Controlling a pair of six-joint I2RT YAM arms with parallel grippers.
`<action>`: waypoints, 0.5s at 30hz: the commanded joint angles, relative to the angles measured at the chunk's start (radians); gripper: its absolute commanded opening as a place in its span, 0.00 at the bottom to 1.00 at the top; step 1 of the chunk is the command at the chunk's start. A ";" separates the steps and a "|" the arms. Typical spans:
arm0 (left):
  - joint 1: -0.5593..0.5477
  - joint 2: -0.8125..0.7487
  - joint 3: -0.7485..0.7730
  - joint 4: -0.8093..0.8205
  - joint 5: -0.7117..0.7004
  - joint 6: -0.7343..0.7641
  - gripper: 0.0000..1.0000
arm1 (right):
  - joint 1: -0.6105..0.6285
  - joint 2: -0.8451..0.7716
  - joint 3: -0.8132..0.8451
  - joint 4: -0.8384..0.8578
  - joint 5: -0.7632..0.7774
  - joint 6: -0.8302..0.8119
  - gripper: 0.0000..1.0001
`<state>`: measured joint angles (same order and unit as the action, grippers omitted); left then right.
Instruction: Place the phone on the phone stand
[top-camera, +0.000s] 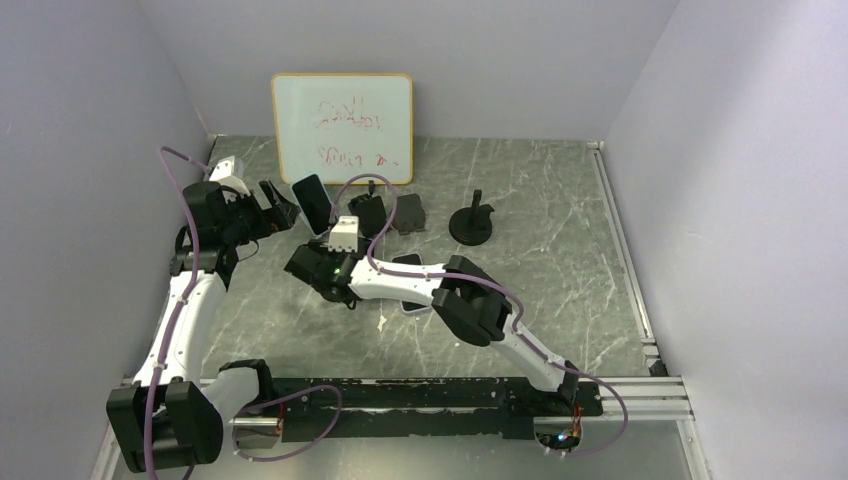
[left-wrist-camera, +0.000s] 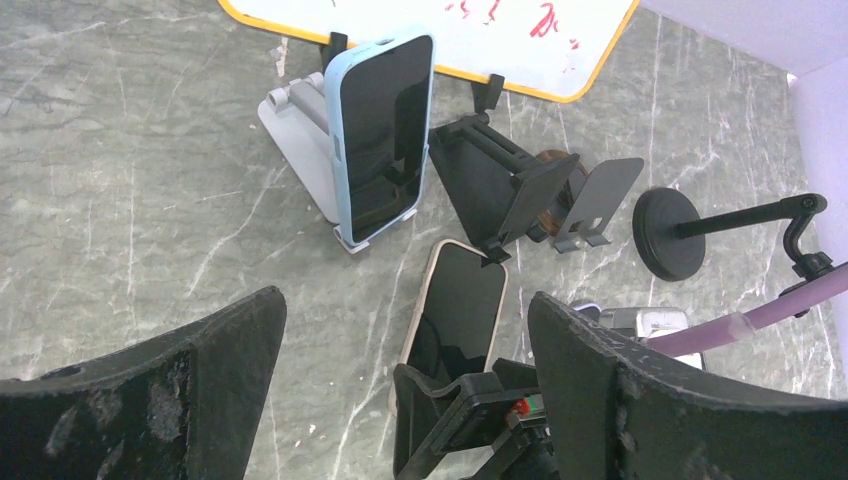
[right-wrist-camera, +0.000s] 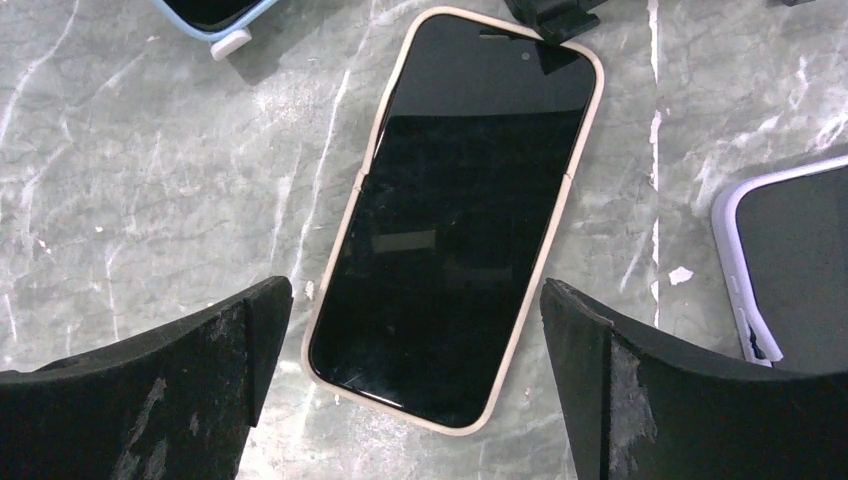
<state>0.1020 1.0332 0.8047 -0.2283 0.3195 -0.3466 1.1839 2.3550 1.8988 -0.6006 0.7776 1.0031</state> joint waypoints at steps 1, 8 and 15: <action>-0.004 -0.015 0.008 0.028 0.024 0.012 0.95 | 0.000 0.011 0.004 0.050 0.034 0.006 1.00; -0.007 -0.016 0.008 0.024 0.011 0.014 0.96 | 0.000 0.100 0.122 -0.085 0.048 0.039 1.00; -0.011 -0.017 -0.002 0.025 0.006 0.023 0.96 | 0.000 0.126 0.130 -0.132 0.052 0.060 1.00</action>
<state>0.0963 1.0332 0.8047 -0.2283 0.3191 -0.3363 1.1847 2.4351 2.0090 -0.6563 0.7967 1.0103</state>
